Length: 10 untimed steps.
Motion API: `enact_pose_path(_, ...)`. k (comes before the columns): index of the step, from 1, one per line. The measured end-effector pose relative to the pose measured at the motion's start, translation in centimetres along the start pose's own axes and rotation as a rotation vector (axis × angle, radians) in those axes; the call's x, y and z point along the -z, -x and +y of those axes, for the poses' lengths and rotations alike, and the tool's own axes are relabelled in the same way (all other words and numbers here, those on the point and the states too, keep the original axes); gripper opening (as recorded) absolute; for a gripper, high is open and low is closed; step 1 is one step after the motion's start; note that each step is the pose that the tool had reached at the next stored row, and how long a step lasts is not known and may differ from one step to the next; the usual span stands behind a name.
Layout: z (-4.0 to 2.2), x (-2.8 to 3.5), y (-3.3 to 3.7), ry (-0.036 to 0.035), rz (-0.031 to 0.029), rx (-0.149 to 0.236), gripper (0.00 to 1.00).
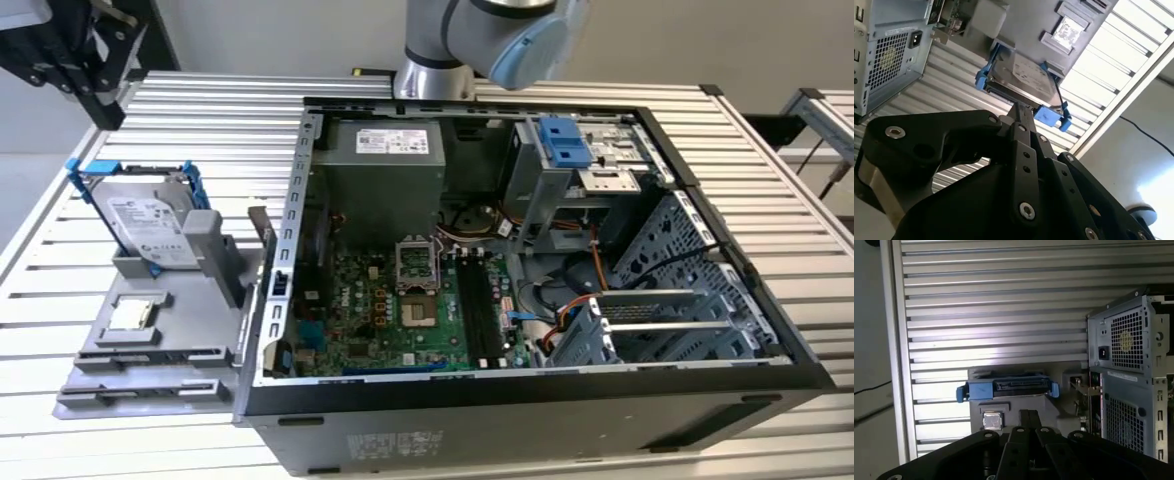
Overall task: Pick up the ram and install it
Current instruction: 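Reach for the ram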
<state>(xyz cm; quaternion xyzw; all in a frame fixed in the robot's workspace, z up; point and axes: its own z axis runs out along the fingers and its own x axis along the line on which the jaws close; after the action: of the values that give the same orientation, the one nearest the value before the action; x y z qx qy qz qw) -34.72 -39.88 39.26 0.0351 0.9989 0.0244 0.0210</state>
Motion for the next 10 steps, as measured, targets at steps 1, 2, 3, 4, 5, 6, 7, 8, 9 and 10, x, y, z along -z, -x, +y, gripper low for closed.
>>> enact_pose_path(1, -0.02, 0.01, -0.3, 0.0, -0.0002, 0.0, 0.0)
enact_pose_path(2, -0.04, 0.02, -0.59, 0.0001, -0.0004, 0.0, 0.0)
enact_pose_path(3, -0.06, 0.03, -0.88, 0.0001, -0.0007, 0.0, 0.0)
enact_pose_path(4, -0.09, 0.05, -1.26, 0.0001, -0.0008, 0.0, 0.0)
enact_pose_path(5, -0.1, 0.07, -1.53, 0.0001, -0.001, 0.0, 0.0)
enact_pose_path(6, -0.13, 0.08, -1.87, 0.0001, -0.0011, 0.0, 0.0)
enact_pose_path(7, -0.14, 0.09, -2.14, 0.0001, -0.0013, 0.0, 0.0)
enact_pose_path(8, -0.17, 0.11, -2.47, 0.0001, -0.0015, 0.0, 0.0)
enact_pose_path(9, -0.19, 0.12, -2.77, 0.0001, -0.0016, 0.0, 0.0)
enact_pose_path(10, -0.22, 0.14, -3.19, 0.0001, -0.0019, 0.0, 0.0)
